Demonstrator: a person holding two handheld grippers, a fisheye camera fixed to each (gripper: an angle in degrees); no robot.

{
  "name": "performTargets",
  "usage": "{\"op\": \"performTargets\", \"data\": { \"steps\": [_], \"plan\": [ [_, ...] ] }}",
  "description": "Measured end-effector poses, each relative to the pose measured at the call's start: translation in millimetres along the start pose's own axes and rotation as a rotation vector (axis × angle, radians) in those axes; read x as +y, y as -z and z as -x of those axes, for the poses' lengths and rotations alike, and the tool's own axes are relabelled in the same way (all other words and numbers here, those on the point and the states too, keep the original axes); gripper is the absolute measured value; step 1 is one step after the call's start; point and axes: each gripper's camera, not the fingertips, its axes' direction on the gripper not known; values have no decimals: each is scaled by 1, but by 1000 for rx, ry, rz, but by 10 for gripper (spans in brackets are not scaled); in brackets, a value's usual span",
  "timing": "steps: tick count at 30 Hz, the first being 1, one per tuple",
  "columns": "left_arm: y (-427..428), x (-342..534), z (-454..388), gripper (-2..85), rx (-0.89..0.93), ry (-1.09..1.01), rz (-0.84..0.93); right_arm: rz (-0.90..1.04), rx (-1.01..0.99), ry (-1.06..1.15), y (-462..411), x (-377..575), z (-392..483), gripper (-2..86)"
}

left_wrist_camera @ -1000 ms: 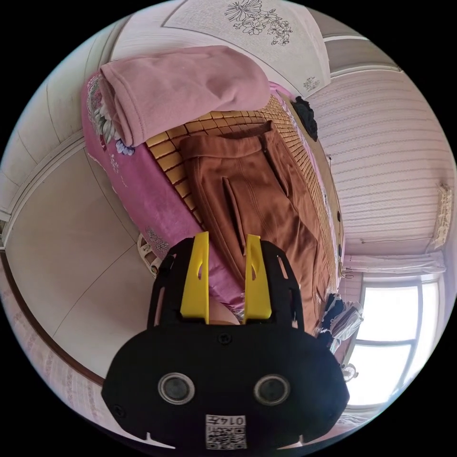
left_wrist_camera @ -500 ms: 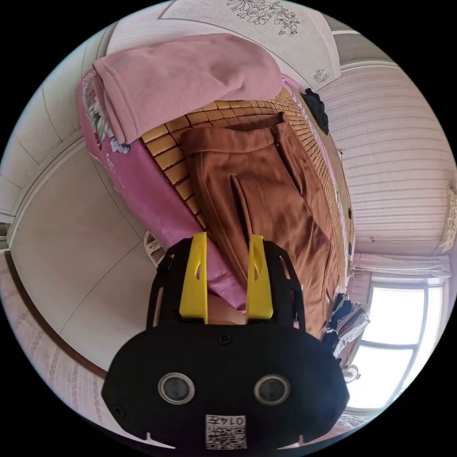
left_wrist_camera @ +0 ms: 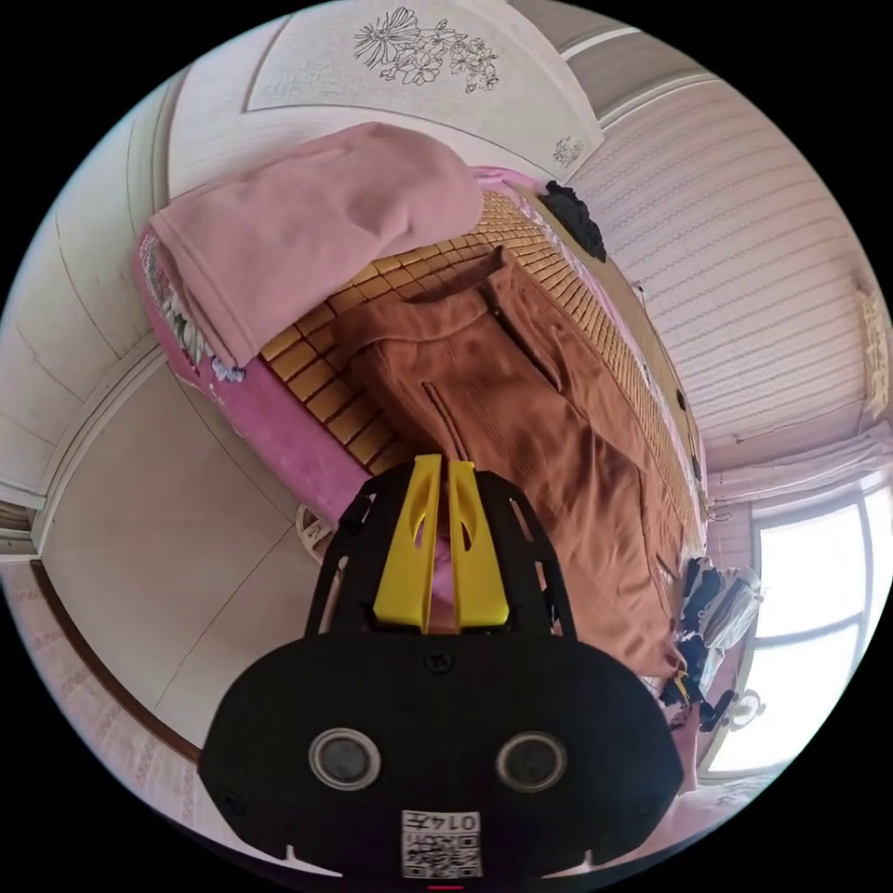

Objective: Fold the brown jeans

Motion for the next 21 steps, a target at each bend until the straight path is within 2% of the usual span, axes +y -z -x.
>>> {"op": "performTargets", "data": {
  "steps": [5, 11, 14, 16, 19, 21],
  "plan": [
    [21, -37, -68, -10, 29, -179, -93, -86, -12, 94, 21, -51, 13, 25],
    [-12, -119, -169, -9, 15, -313, -149, -97, 77, 234, -1, -183, 47, 28],
    [-55, -160, -222, -3, -25, -327, -175, -52, 69, 162, -35, -269, 49, 36],
    [-96, -186, -247, 14, -42, -293, -175, 3, 79, 40, -76, -323, 36, 59],
    [-124, -194, -253, 76, -58, -174, -167, 71, 140, -47, -122, -343, 20, 107],
    [-133, -187, -252, 87, -44, -173, -165, 92, 116, -52, -142, -337, 10, 118]
  ]
}}
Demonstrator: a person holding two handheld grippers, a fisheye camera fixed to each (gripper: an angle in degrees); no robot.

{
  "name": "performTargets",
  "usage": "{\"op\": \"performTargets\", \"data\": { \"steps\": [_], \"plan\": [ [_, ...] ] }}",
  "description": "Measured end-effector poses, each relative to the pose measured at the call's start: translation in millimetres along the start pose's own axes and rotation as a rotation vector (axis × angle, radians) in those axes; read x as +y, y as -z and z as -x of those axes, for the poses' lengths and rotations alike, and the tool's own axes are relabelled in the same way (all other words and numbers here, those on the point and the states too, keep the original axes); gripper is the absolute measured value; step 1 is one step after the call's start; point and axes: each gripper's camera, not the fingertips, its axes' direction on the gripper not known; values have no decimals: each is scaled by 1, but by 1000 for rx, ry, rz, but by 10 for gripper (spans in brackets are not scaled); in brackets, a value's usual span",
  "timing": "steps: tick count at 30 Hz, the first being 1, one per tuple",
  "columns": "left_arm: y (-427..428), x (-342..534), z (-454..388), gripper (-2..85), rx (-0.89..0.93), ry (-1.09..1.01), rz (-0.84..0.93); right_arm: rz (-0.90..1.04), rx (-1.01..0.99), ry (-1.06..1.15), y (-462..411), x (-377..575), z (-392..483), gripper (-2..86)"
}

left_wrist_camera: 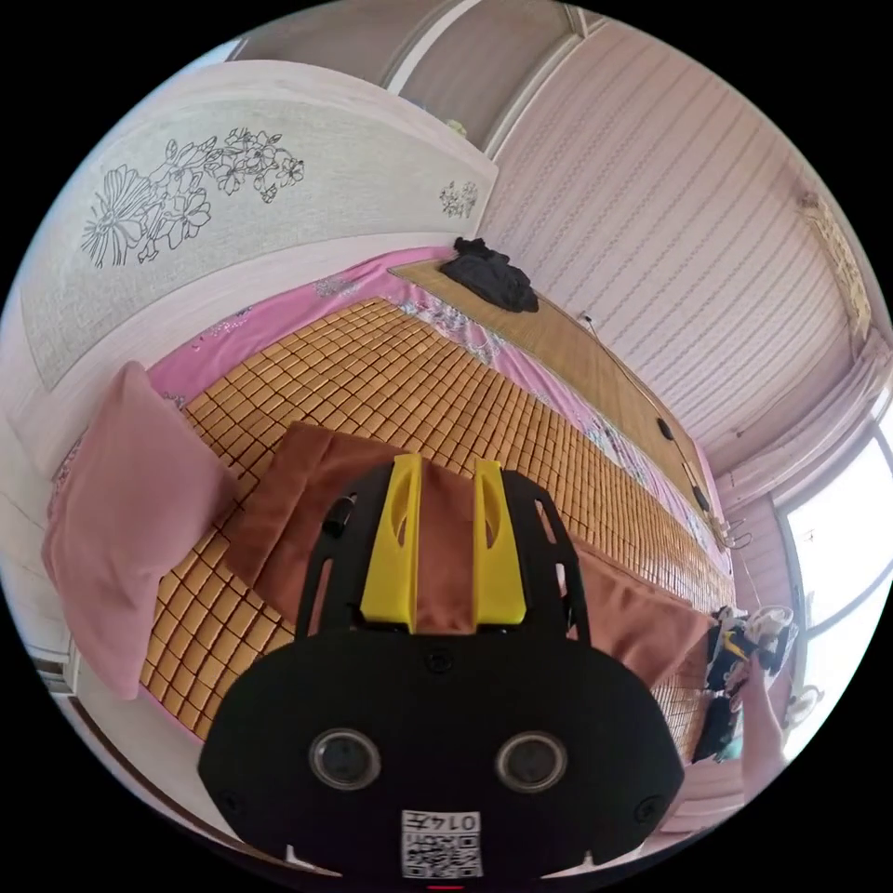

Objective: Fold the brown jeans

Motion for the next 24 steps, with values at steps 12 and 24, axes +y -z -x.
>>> {"op": "performTargets", "data": {
  "steps": [12, 24],
  "plan": [
    [-96, 20, -34, 133, -396, -158, 377, 7, -16, -15, -64, 11, -6, 73],
    [-184, -2, -145, 4, -729, -550, 643, 90, 117, 132, -57, -1, 35, 6]
  ]
}}
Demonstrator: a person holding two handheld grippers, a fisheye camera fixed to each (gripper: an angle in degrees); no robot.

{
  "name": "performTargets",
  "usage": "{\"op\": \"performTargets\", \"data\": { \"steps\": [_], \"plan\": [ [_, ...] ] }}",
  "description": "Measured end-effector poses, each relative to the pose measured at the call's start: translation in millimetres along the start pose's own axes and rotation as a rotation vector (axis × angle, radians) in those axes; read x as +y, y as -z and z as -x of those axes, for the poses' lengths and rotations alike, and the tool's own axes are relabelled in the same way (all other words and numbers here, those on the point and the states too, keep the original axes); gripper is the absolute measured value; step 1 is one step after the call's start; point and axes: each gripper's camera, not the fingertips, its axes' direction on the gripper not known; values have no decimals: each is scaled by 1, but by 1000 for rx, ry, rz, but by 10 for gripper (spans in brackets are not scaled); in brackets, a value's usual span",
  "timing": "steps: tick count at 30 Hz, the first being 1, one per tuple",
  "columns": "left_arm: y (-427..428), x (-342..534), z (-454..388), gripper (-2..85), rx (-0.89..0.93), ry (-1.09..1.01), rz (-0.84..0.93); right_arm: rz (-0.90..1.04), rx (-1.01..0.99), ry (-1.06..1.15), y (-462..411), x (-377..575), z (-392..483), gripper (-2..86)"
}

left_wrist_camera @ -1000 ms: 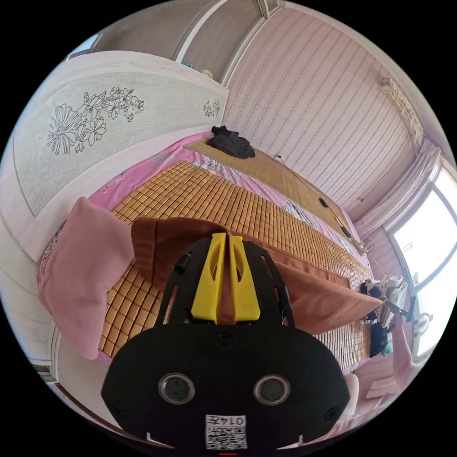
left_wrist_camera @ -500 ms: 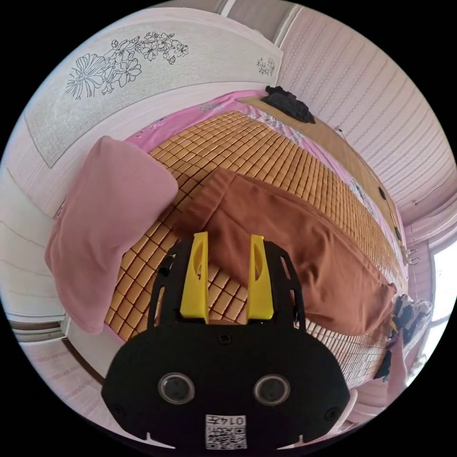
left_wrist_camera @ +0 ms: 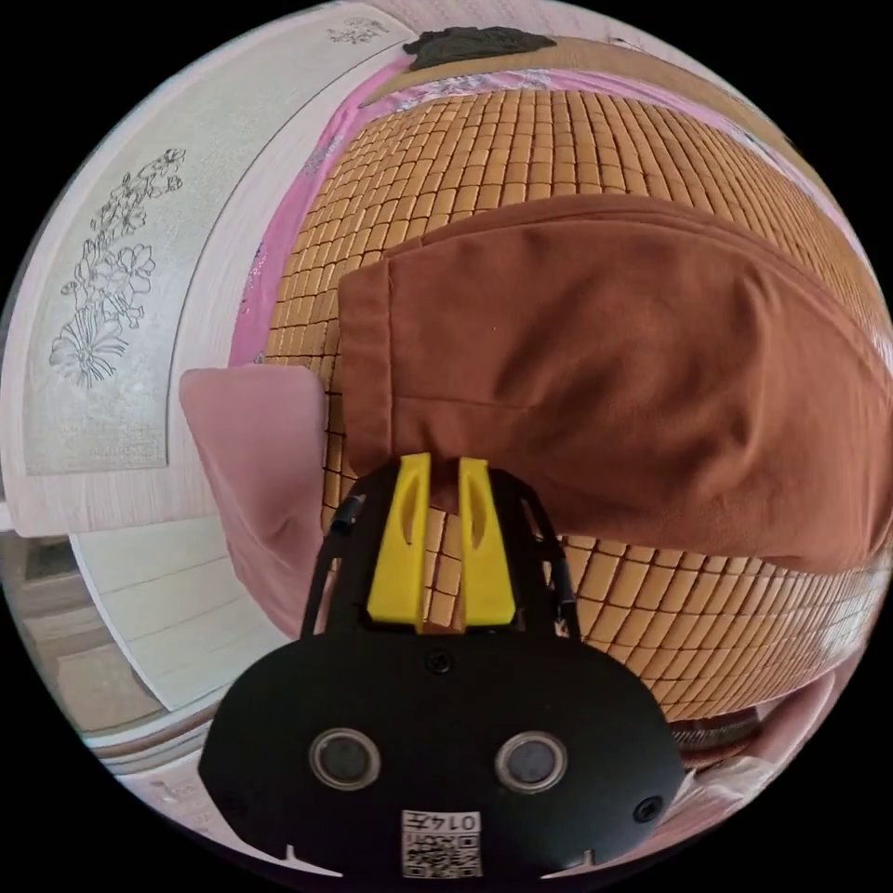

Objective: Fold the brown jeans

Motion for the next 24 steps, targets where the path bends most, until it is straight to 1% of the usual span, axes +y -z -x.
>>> {"op": "performTargets", "data": {
  "steps": [3, 5, 6, 9, 10, 12, 14, 20, 23, 24],
  "plan": [
    [5, -15, -13, -7, -34, -62, 7, 49, 90, 58, -7, 5, 15, 5],
    [8, -26, -16, -9, -22, -77, 28, 57, 119, 78, -8, 9, 20, 5],
    [8, -33, -20, -9, -19, -120, 61, 57, 124, 84, -8, 11, 23, 5],
    [-9, -38, -46, -10, -35, -333, 265, 89, 153, 114, -7, 18, 30, 5],
    [-6, -33, -53, -10, -93, -366, 223, 104, 176, 137, -6, 24, 34, 5],
    [-3, -28, -60, -10, -138, -371, 175, 129, 198, 175, -6, 36, 39, 4],
    [-1, -24, -60, -10, -145, -358, 143, 149, 203, 194, -4, 50, 39, 4],
    [-4, -11, -59, -10, -62, -450, 238, 175, 218, 188, 7, 99, 29, 4],
    [-6, 18, -63, -10, -42, -535, 287, 190, 231, 190, 15, 127, 23, 5],
    [-10, 36, -66, -10, -13, -587, 337, 202, 250, 195, 17, 140, 20, 6]
  ]
}}
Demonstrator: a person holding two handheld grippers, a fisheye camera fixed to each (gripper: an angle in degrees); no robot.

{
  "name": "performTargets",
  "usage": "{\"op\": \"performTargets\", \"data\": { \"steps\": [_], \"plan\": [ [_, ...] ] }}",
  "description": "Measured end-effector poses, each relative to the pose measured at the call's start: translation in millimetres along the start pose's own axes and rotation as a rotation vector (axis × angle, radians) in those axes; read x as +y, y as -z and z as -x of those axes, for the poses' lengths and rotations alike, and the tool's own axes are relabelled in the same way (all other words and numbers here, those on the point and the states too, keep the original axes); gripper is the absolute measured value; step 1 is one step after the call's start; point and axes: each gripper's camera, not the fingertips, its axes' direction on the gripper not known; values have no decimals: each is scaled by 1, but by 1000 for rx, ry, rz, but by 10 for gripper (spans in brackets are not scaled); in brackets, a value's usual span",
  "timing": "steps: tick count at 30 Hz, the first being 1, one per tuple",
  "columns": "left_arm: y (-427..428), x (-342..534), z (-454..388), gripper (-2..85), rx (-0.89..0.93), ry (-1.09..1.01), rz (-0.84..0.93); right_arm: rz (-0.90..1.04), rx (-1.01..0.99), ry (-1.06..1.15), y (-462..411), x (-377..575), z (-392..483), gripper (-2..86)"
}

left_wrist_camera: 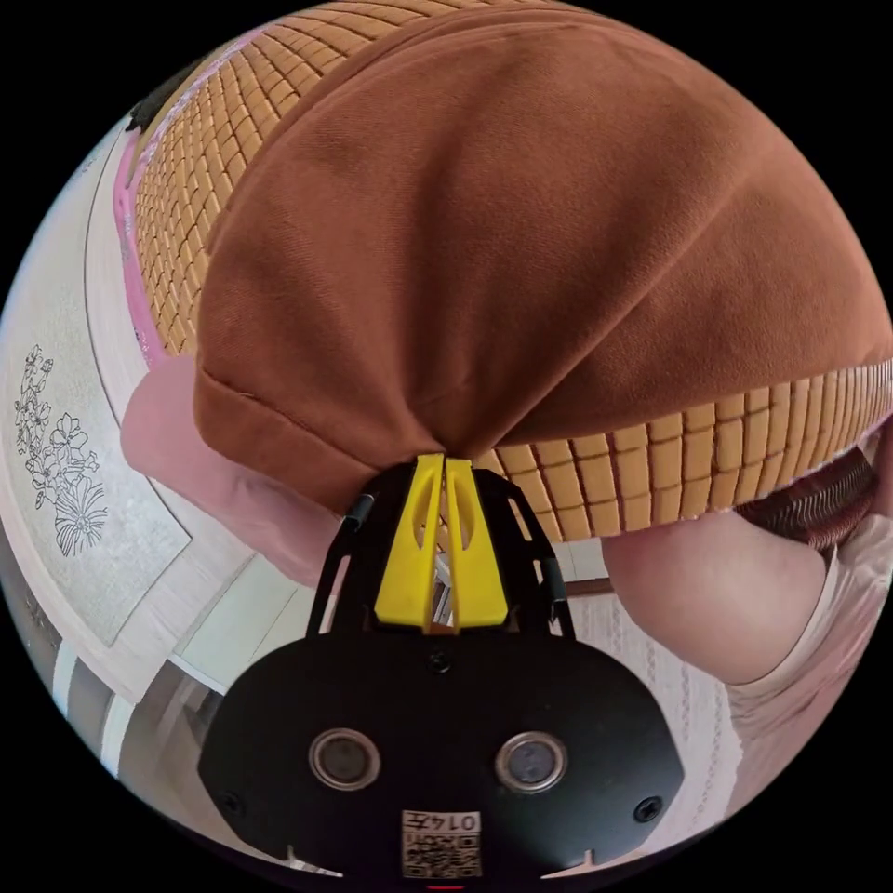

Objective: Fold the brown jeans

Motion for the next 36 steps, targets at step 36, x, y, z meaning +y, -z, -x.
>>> {"op": "performTargets", "data": {
  "steps": [36],
  "plan": [
    [-120, 310, 89, 100, 540, 797, -700, -257, -138, -365, 58, 193, -34, 45]
  ]
}}
